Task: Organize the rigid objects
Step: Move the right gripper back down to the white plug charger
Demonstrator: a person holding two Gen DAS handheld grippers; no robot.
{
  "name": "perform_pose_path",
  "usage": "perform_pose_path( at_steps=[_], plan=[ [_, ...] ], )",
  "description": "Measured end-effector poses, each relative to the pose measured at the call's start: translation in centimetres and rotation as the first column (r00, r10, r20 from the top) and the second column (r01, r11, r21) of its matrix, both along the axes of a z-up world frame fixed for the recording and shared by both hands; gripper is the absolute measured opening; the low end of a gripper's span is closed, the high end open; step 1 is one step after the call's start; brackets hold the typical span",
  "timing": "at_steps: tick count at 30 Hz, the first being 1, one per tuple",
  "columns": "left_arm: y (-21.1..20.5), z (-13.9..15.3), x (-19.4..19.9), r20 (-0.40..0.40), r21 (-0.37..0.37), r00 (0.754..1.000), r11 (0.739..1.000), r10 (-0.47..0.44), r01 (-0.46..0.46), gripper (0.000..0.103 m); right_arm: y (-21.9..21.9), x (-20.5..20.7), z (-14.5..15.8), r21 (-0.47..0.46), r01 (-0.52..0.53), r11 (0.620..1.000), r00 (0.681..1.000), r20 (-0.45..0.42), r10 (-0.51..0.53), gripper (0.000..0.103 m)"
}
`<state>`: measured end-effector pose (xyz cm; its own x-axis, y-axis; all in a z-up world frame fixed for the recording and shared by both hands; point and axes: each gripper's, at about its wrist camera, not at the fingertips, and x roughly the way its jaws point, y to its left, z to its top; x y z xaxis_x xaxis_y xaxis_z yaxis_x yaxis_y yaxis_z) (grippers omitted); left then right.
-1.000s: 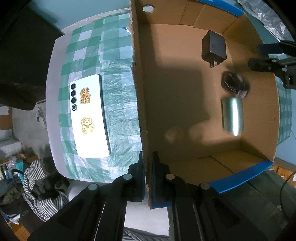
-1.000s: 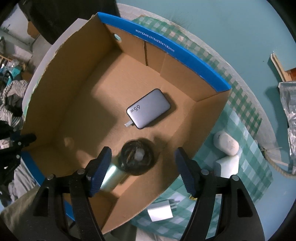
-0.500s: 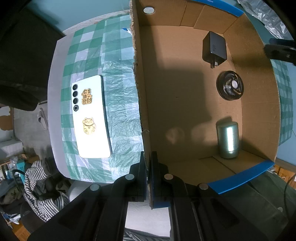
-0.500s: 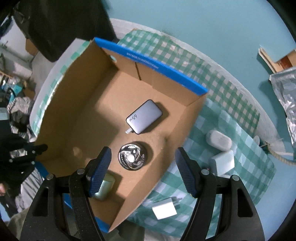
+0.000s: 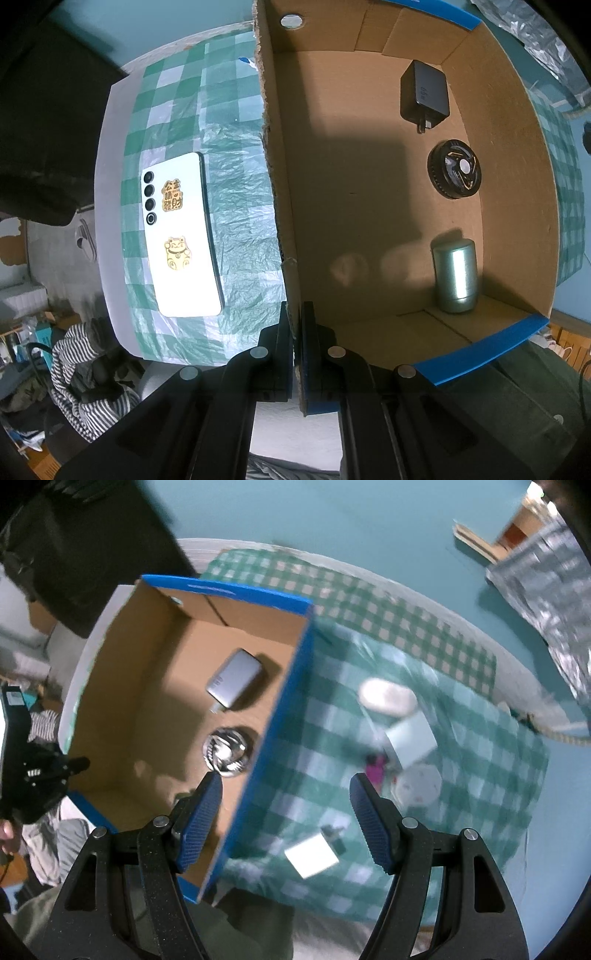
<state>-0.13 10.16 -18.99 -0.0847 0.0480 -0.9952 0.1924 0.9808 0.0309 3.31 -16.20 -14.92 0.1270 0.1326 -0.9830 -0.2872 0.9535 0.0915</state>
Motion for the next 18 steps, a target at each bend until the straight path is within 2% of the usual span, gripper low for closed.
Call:
perform_pose_path(
  at_steps=[11,18],
  plan=[
    [0.1,-0.1,0.1,-0.002,-0.004,1.000,1.000,-0.009,0.009,0.003,-5.1,-2.8,-3.3,0.008,0.180,0.984,0.980,-0.087,-0.179,0.072],
    [0.1,-0.1,0.2,-0.004,-0.006,1.000,1.000,-0.012,0.012,0.003,-7.0,-4.2,-7.6,0.005,0.307,0.952,0.938,-0.172,-0.302,0.072]
  ],
)
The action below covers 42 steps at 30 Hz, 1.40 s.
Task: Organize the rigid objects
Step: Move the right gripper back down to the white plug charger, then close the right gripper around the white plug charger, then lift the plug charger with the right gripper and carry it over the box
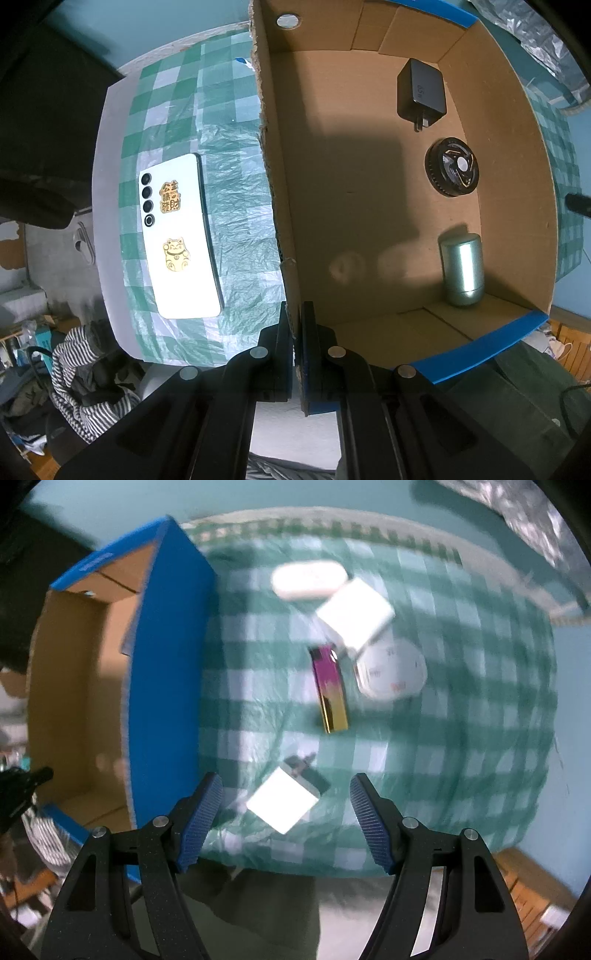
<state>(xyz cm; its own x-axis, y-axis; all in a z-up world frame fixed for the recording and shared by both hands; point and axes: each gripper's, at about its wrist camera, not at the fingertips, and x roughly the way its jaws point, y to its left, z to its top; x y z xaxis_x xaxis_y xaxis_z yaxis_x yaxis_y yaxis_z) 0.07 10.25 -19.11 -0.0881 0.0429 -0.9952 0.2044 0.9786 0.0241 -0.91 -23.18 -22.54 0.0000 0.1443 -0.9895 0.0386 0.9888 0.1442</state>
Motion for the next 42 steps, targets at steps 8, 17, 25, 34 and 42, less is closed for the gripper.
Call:
perform_pose_path(
  at_steps=[8,17,25,34,42],
  plan=[
    [-0.1,0.0,0.0,-0.004,0.001,1.000,1.000,-0.009,0.009,0.004,-0.9,-1.1,-4.2,0.024,0.138,0.990,0.988,-0.073,-0.136,0.072],
    [-0.1,0.0,0.0,-0.008,-0.005,1.000,1.000,-0.014,0.014,0.004,-1.8,-1.7,-7.6,0.080,0.301,0.950,0.946,-0.152,-0.287,0.072],
    [0.0,-0.1,0.1,-0.007,-0.008,1.000,1.000,-0.008,0.008,0.004,-1.0,-2.0,-8.9,0.066,0.280,0.958,0.950,-0.163,-0.267,0.061],
    [0.2,-0.3,0.0,-0.008,-0.013,1.000,1.000,-0.006,0.006,0.004,1.4,-1.2,-8.4,-0.026,0.057,0.998,0.993,-0.102,-0.060,0.050],
    [0.2,-0.2,0.0,-0.008,-0.012,1.000,1.000,-0.007,0.007,0.004,3.3,0.3,-7.9,-0.085,-0.174,0.981,0.984,-0.038,0.172,0.049]
  ],
)
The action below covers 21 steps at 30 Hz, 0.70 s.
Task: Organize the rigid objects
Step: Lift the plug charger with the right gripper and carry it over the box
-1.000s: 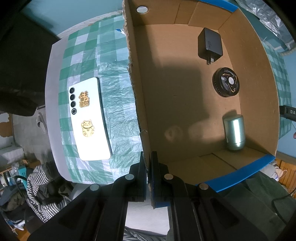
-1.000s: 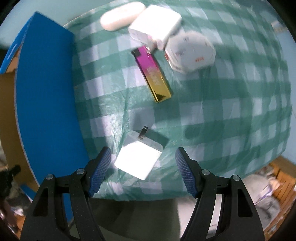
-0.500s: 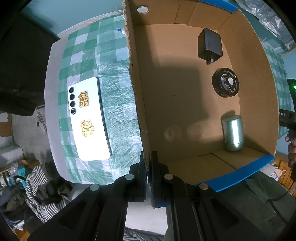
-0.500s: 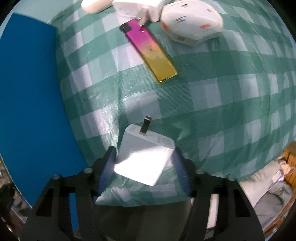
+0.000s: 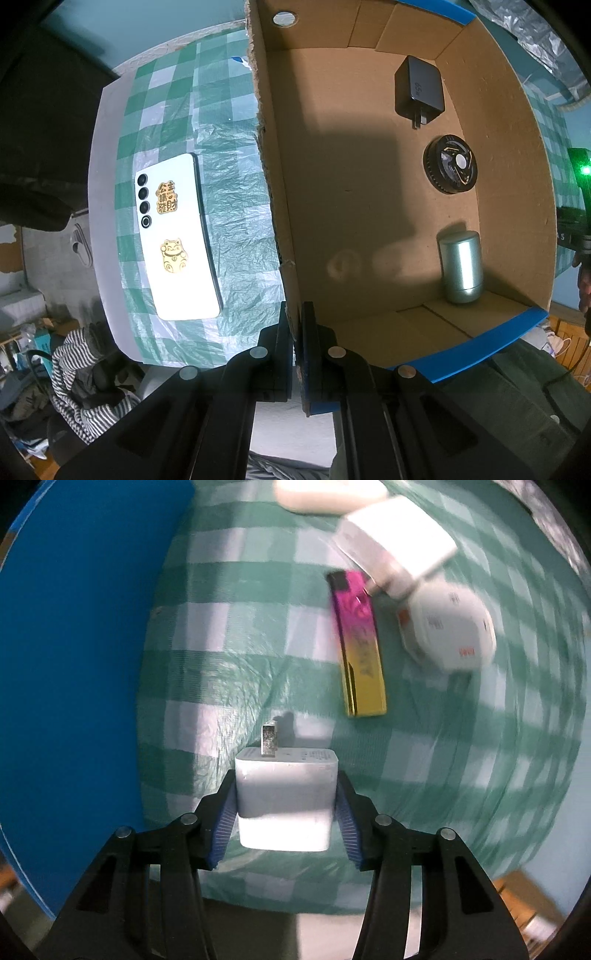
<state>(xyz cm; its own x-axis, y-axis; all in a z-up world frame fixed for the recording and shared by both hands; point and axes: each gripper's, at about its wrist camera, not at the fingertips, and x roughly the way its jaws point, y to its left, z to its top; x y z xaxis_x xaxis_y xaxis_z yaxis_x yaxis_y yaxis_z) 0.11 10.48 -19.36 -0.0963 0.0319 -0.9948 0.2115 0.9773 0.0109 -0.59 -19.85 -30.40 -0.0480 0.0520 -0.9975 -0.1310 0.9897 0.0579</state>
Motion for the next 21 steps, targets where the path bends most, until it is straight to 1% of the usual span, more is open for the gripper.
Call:
perform_pose_path(
  at_steps=[2,4,7,11,13,14,17,21],
  plan=[
    [0.0,0.0,0.0,-0.001,0.001,1.000,1.000,-0.001,0.001,0.004,0.4,0.0,0.2,-0.014,-0.042,0.999,0.999,0.011,0.042,0.049],
    [0.0,0.0,0.0,-0.002,0.002,1.000,1.000,-0.002,0.002,0.004,0.4,0.2,0.4,-0.017,-0.059,0.998,0.998,0.017,0.059,0.049],
    [0.0,0.0,0.0,-0.002,0.004,1.000,1.000,-0.001,0.001,0.004,0.6,0.2,0.3,-0.010,-0.052,0.999,0.999,0.013,0.053,0.049],
    [-0.1,0.1,0.0,-0.001,0.007,1.000,1.000,0.001,-0.001,0.004,0.0,-0.6,0.2,-0.026,-0.065,0.998,0.998,0.015,0.066,0.050],
    [-0.1,0.1,0.0,-0.001,0.007,1.000,1.000,0.004,-0.004,0.004,-0.1,-0.5,-1.0,-0.024,-0.064,0.998,0.998,0.015,0.065,0.049],
    [-0.1,0.1,0.0,-0.001,0.006,1.000,1.000,0.005,-0.005,0.004,-0.2,-0.4,-1.0,-0.017,-0.056,0.998,0.998,0.014,0.057,0.049],
    [0.0,0.1,0.1,-0.002,0.005,1.000,1.000,0.008,-0.008,0.004,-0.6,-0.3,0.0,0.008,-0.045,0.999,0.999,0.010,0.045,0.049],
    [-0.1,0.0,0.1,-0.002,0.007,1.000,1.000,0.009,-0.009,0.004,-0.6,-0.1,1.8,0.020,-0.062,0.998,0.998,0.017,0.062,0.049]
  ],
)
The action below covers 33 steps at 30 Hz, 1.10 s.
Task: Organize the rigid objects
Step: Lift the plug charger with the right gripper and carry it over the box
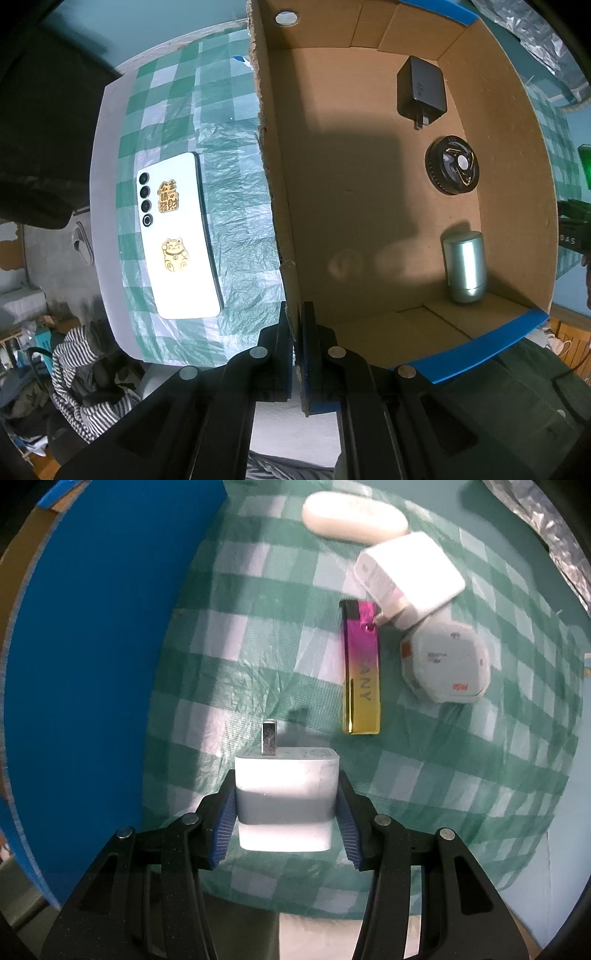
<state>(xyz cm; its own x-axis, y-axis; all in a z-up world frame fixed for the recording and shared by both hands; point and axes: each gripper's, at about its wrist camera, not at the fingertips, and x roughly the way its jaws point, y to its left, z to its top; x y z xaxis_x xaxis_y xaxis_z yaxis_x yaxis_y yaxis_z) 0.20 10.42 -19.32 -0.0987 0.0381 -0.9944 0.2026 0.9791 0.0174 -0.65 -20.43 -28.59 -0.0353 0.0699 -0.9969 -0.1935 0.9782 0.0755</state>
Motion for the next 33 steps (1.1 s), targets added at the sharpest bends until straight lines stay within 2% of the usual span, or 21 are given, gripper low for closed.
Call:
perform_pose_path(
  at_steps=[19,33],
  plan=[
    [-0.1,0.0,0.1,-0.003,0.002,1.000,1.000,0.010,-0.010,0.004,2.6,2.8,9.5,0.027,-0.141,0.990,0.986,0.090,0.138,0.049],
    [0.0,-0.1,0.2,-0.003,-0.001,1.000,1.000,0.020,-0.020,0.004,8.3,6.1,13.0,0.051,-0.259,0.964,0.955,0.165,0.248,0.049]
  ],
)
